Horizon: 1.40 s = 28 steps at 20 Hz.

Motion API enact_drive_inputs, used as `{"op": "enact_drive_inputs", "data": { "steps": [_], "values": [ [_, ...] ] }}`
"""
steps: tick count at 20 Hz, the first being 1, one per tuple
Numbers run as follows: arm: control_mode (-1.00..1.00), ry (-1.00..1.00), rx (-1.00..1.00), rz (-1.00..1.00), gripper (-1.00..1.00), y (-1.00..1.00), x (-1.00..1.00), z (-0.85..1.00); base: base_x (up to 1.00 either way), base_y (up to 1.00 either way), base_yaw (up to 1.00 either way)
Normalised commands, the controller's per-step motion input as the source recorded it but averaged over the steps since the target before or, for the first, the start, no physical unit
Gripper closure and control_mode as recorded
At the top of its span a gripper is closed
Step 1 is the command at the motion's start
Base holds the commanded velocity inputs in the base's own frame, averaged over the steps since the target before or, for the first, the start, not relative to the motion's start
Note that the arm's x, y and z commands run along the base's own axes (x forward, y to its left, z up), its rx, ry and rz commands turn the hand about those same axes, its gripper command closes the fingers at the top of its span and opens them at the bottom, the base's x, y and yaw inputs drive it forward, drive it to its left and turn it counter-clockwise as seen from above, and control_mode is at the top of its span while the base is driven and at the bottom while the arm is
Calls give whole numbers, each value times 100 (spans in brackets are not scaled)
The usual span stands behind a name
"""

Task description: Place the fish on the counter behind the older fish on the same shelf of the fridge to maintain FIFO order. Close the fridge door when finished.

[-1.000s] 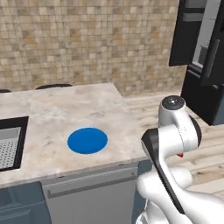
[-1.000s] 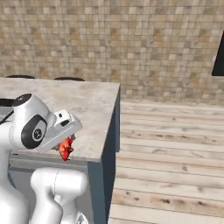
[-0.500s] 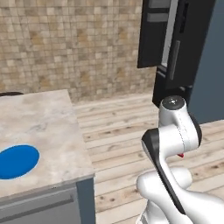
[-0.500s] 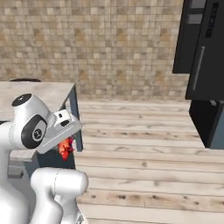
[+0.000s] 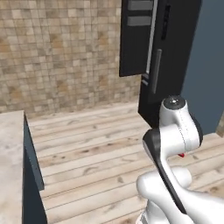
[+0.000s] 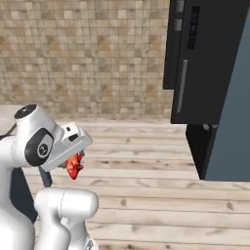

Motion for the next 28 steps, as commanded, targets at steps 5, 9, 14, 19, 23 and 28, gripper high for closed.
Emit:
{"op": "enact_drive_inputs", "data": {
  "steps": [5,9,14,19,23,28],
  "values": [
    [100,0,0,0,100,0,0,0,100,-22,0],
    [100,0,0,0,100,0,0,0,100,4,-1],
    [100,0,0,0,100,0,0,0,100,20,-9],
    [100,0,0,0,100,0,0,0,100,9,-26],
    [100,0,0,0,100,0,0,0,100,32,-39],
    [100,0,0,0,100,0,0,0,100,52,-40]
  ]
}}
